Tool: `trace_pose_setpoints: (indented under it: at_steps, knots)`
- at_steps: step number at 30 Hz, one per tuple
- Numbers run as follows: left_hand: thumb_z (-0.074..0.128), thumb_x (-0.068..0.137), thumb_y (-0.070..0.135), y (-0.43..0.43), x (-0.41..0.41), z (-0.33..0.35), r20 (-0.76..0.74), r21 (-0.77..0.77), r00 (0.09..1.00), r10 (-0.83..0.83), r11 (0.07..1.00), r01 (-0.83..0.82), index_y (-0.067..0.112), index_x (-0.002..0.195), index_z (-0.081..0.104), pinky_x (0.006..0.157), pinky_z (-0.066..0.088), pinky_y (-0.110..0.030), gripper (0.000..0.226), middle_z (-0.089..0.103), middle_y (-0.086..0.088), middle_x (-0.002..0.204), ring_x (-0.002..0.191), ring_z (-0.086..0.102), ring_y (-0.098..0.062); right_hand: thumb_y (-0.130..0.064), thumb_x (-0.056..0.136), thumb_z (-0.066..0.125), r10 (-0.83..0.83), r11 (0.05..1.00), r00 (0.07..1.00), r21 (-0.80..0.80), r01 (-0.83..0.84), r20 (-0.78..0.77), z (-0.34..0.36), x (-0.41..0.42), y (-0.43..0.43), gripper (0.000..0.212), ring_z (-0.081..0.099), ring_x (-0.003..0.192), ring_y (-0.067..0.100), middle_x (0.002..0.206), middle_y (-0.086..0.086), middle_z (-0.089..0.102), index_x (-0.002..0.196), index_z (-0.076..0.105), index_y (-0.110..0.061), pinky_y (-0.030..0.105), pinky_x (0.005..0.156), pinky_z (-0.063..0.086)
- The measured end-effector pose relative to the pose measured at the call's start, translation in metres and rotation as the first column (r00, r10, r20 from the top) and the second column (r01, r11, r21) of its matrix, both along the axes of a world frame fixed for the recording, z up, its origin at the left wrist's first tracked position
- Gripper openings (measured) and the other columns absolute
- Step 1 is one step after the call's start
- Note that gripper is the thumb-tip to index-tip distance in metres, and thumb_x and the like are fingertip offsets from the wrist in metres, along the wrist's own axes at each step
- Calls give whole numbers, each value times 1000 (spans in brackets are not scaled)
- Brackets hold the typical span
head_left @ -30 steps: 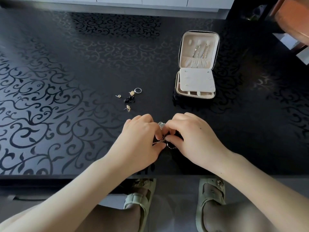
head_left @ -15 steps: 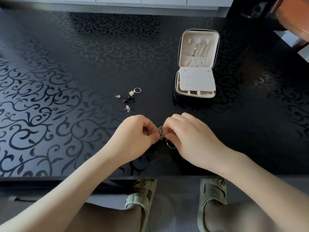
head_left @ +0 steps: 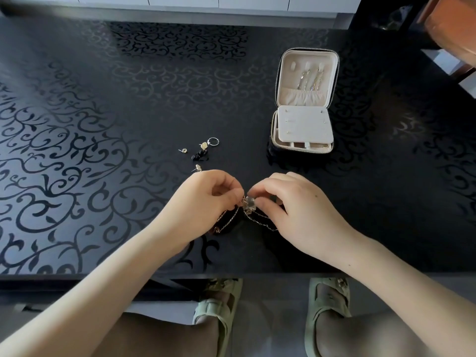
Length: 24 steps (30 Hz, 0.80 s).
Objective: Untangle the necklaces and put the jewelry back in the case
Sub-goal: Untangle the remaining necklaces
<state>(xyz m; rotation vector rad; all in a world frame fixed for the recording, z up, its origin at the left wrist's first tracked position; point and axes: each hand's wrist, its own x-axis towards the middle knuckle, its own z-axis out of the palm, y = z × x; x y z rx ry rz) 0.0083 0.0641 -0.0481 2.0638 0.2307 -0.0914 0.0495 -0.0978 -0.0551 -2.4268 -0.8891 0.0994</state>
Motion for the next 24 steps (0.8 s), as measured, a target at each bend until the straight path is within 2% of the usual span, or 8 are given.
trace_pose_setpoints:
  at_steps: [3, 8, 11, 14, 17, 19, 21, 24]
  knots:
    - [60, 88, 16, -1, -1, 0, 39, 0, 999, -29, 1000, 29, 23, 73, 63, 71, 50, -31, 17, 67, 5, 71, 69, 61, -18, -29, 90, 58, -1, 999, 995, 43, 6, -102, 3, 1, 2, 15, 50, 83, 9, 85, -10, 62, 97, 70, -25, 25, 75, 40]
    - [59, 89, 20, -3, -1, 0, 97, 68, 994, -49, 997, 43, 27, 71, 60, 53, 40, -17, 19, 56, 12, 58, 50, 46, -3, -24, 85, 64, -17, 992, 984, 119, 39, -180, 4, 1, 3, 7, 50, 67, 5, 70, -14, 58, 84, 71, -25, 21, 64, 42]
    - [59, 88, 22, -3, -1, 1, 107, 71, 994, -34, 997, 27, 27, 72, 60, 55, 39, -16, 18, 56, 15, 57, 51, 45, -1, -26, 83, 66, -27, 985, 970, 157, 66, -243, 5, 1, 3, 5, 50, 62, 3, 64, -17, 58, 81, 71, -26, 16, 57, 39]
    - [59, 89, 22, -3, -2, 0, 111, 72, 993, -40, 997, 32, 26, 75, 62, 61, 45, -24, 14, 63, 8, 67, 56, 50, -6, -29, 82, 69, -21, 972, 954, 218, 89, -298, 8, 1, 4, 8, 48, 55, 1, 63, -15, 60, 83, 73, -22, 13, 54, 37]
    - [60, 89, 22, -2, -2, 0, 113, 86, 993, -43, 996, 33, 26, 76, 61, 64, 45, -21, 13, 64, 9, 70, 61, 55, -5, -24, 80, 72, -20, 962, 947, 253, 105, -319, 10, 3, 5, 6, 48, 51, 1, 60, -11, 60, 80, 73, -18, 12, 51, 36]
    - [59, 89, 23, -2, -2, 0, 110, 87, 993, -45, 996, 36, 26, 76, 61, 65, 46, -21, 13, 65, 10, 71, 64, 59, -8, -21, 79, 73, -17, 957, 934, 265, 118, -357, 11, 4, 5, 5, 50, 52, 3, 62, -7, 63, 77, 72, -16, 14, 52, 38]
    - [59, 89, 23, -3, -2, -1, 110, 98, 993, -48, 995, 37, 26, 77, 60, 65, 46, -22, 13, 64, 11, 71, 66, 60, -11, -19, 78, 72, -18, 949, 900, 276, 153, -435, 13, 5, 6, 4, 59, 62, 12, 69, -1, 68, 75, 71, -16, 25, 62, 47]
    - [57, 90, 21, -4, -3, -2, 121, 106, 991, -49, 994, 36, 26, 77, 58, 62, 45, -14, 15, 65, 10, 71, 64, 59, -3, -14, 76, 69, -34, 936, 829, 274, 223, -559, 17, 7, 7, 5, 57, 64, 12, 71, 3, 68, 73, 71, -16, 26, 63, 47]
